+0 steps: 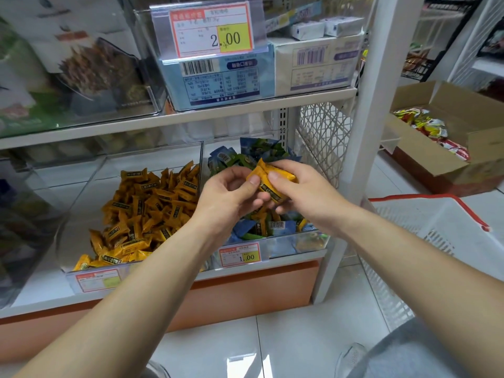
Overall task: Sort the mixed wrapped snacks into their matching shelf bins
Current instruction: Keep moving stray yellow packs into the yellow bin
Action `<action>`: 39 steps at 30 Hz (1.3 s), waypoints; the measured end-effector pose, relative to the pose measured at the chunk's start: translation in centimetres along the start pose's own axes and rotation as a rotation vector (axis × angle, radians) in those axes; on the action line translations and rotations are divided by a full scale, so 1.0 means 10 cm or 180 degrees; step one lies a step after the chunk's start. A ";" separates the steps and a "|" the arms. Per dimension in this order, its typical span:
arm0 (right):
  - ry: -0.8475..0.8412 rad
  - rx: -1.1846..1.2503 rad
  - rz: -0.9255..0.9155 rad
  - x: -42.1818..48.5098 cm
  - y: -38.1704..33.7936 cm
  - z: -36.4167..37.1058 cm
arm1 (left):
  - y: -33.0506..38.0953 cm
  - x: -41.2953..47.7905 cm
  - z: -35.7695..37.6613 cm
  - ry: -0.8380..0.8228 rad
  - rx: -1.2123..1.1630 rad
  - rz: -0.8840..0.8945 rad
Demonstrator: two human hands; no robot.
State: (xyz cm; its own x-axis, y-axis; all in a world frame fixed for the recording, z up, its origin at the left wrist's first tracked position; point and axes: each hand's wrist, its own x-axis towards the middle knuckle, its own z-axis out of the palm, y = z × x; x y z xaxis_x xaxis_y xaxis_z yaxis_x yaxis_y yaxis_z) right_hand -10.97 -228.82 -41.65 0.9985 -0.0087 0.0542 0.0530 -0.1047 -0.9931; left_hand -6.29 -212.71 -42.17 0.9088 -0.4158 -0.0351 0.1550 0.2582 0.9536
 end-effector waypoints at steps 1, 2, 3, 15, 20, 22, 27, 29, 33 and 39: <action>0.0093 -0.0271 -0.0059 0.00 0.00 -0.05 | -0.04 0.02 0.01 0.0045 0.0328 0.0108; 0.0256 -0.0579 -0.0062 0.01 0.00 -0.12 | -0.09 0.06 0.02 0.0144 0.0837 0.0292; 0.0445 -0.0878 -0.0027 0.03 0.01 -0.20 | -0.15 0.10 0.00 0.0269 0.1545 0.0574; 0.0493 -0.1430 -0.0069 0.07 0.26 -0.36 | -0.31 0.50 -0.19 -0.0674 0.5202 0.0484; 0.0373 -0.1439 0.0110 0.10 0.36 -0.38 | -0.37 0.55 -0.17 -0.0825 0.5644 0.0408; 0.0267 -0.1374 0.0142 0.10 0.37 -0.39 | -0.40 0.57 -0.17 -0.0798 0.5628 0.0371; 0.0193 -0.1296 0.0223 0.11 0.39 -0.41 | -0.42 0.66 -0.15 -0.0819 0.5668 0.0426; 0.0207 -0.1298 0.0265 0.11 0.39 -0.41 | -0.42 0.68 -0.17 -0.0812 0.5605 0.0381; 0.0356 -0.1387 0.0303 0.13 0.41 -0.40 | -0.43 0.68 -0.22 -0.0633 0.5053 0.0254; 0.0517 -0.1218 0.1023 0.20 0.53 -0.25 | -0.48 0.69 -0.17 -0.0505 0.4616 0.0039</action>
State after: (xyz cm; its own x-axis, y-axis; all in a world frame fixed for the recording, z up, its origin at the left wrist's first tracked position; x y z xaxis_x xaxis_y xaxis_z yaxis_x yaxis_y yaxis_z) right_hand -8.71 -231.86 -46.57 0.9468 -0.2510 -0.2013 -0.2949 -0.4270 -0.8548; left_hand -0.13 -215.27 -47.50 0.8409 -0.5347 -0.0838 -0.4583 -0.7858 0.4154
